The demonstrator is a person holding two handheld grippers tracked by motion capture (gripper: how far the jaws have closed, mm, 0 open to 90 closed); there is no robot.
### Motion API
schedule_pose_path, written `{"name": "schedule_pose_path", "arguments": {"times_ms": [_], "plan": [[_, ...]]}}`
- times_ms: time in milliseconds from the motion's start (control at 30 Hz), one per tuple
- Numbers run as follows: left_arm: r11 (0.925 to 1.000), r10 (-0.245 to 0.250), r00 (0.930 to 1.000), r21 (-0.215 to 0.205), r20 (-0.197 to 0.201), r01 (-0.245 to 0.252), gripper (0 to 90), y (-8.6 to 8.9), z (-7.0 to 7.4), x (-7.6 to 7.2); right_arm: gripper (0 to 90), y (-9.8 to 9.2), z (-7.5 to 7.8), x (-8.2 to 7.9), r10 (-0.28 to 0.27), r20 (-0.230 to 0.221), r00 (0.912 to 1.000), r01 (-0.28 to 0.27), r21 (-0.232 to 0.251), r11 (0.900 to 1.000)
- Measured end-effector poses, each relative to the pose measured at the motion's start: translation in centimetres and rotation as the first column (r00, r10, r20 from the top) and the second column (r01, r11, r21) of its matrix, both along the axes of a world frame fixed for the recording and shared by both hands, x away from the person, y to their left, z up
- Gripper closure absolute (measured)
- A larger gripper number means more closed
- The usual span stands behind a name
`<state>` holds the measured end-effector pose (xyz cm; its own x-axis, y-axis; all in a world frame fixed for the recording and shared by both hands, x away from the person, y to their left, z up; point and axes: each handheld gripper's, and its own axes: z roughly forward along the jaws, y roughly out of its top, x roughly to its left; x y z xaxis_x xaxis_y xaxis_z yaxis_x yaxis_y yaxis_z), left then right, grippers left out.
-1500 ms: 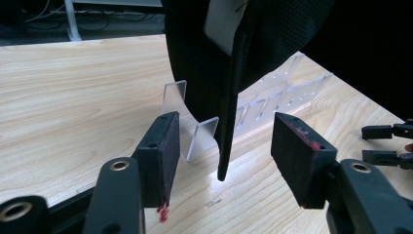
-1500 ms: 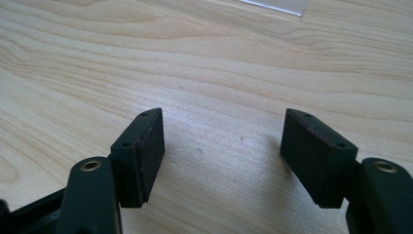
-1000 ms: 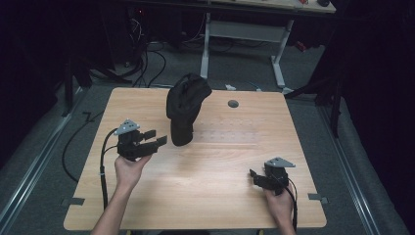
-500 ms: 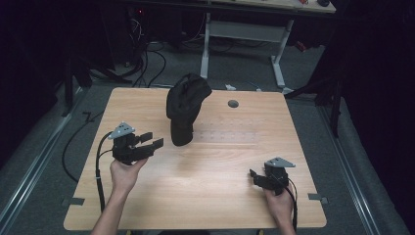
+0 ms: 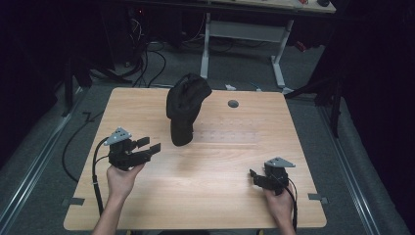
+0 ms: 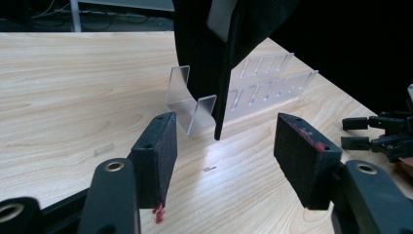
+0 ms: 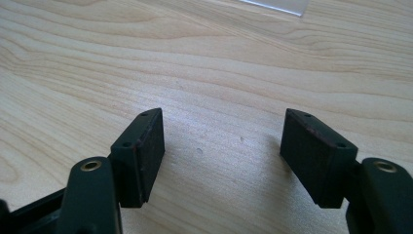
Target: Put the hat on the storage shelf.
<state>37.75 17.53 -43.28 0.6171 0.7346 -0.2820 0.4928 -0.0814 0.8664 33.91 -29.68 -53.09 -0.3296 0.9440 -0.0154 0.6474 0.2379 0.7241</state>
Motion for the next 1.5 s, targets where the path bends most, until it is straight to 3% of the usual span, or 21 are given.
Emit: {"name": "schedule_pose_path", "arguments": {"times_ms": [533, 833, 1500], "plan": [[0.9999, 0.011, 0.9999, 0.006, -0.008, -0.011, 41.5, 0.7, -0.6, -1.1, 32.9, 0.0, 0.0, 0.0, 0.0, 0.0, 1.0, 0.0, 0.0, 1.0], [0.9994, 0.018, 0.9998, 0.031, -0.01, -0.018, 40.8, 0.8, -1.1, -1.7, 32.9, 0.0, 0.0, 0.0, -0.001, 0.0, 1.0, 0.001, 0.0, 1.0], [0.9981, 0.04, 0.998, 0.049, -0.048, -0.037, 39.6, 1.0, -3.5, -2.7, 32.9, 0.0, 0.0, 0.0, -0.001, 0.0, 1.0, 0.001, 0.0, 1.0]]}}
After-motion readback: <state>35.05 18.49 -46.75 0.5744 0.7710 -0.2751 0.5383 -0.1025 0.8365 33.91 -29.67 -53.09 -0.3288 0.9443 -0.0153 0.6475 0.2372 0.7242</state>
